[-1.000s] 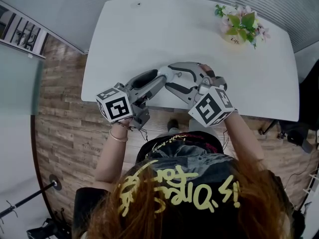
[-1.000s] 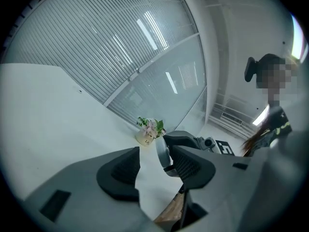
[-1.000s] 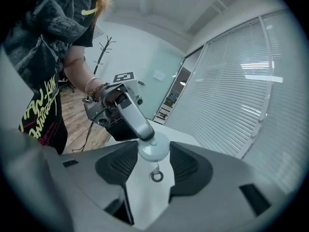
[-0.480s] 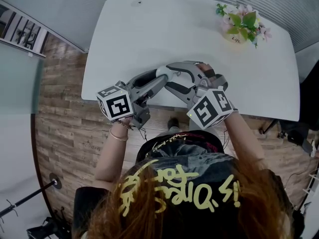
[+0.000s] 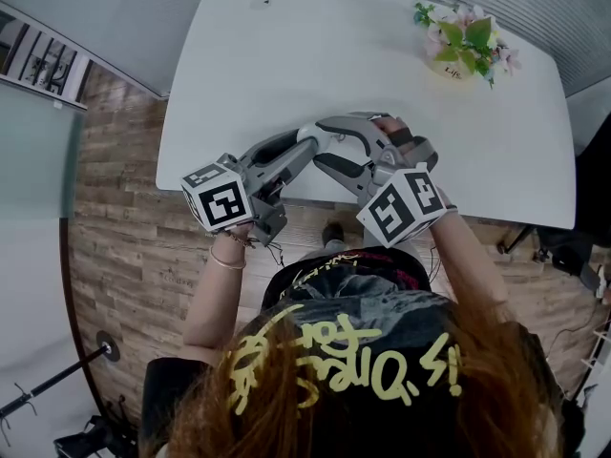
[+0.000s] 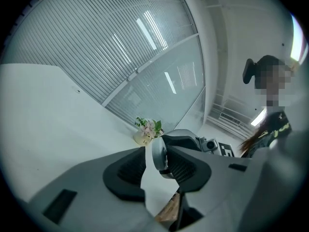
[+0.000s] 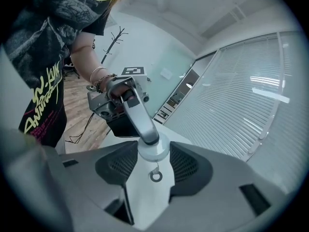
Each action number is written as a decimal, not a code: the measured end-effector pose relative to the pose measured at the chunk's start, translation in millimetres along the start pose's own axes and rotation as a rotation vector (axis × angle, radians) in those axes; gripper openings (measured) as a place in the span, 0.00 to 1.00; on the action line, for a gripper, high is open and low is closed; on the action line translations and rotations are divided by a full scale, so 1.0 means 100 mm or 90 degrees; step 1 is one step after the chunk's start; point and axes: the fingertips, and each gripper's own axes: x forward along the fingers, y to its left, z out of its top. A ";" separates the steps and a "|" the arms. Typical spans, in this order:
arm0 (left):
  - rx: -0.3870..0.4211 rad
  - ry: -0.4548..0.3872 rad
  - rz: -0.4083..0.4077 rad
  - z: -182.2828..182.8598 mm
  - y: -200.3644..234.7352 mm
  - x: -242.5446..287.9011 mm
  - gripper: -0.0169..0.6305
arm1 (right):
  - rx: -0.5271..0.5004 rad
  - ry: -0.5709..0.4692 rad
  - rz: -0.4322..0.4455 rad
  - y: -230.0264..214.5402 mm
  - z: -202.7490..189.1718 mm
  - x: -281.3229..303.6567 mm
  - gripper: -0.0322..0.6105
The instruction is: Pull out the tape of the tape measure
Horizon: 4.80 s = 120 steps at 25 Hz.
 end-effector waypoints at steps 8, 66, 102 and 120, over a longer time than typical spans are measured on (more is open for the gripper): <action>0.018 0.002 -0.014 0.04 -0.04 0.00 0.16 | -0.005 0.006 -0.003 -0.02 0.00 0.02 0.38; 0.080 -0.033 -0.076 0.31 -0.53 0.13 0.11 | -0.003 0.032 -0.035 -0.31 0.11 -0.34 0.38; 0.206 -0.016 -0.031 0.39 -0.57 0.20 0.11 | 0.017 0.053 -0.114 -0.53 -0.17 -0.54 0.16; 0.188 -0.022 -0.031 0.43 -0.51 0.10 0.11 | 0.018 0.091 -0.142 -0.59 -0.32 -0.57 0.16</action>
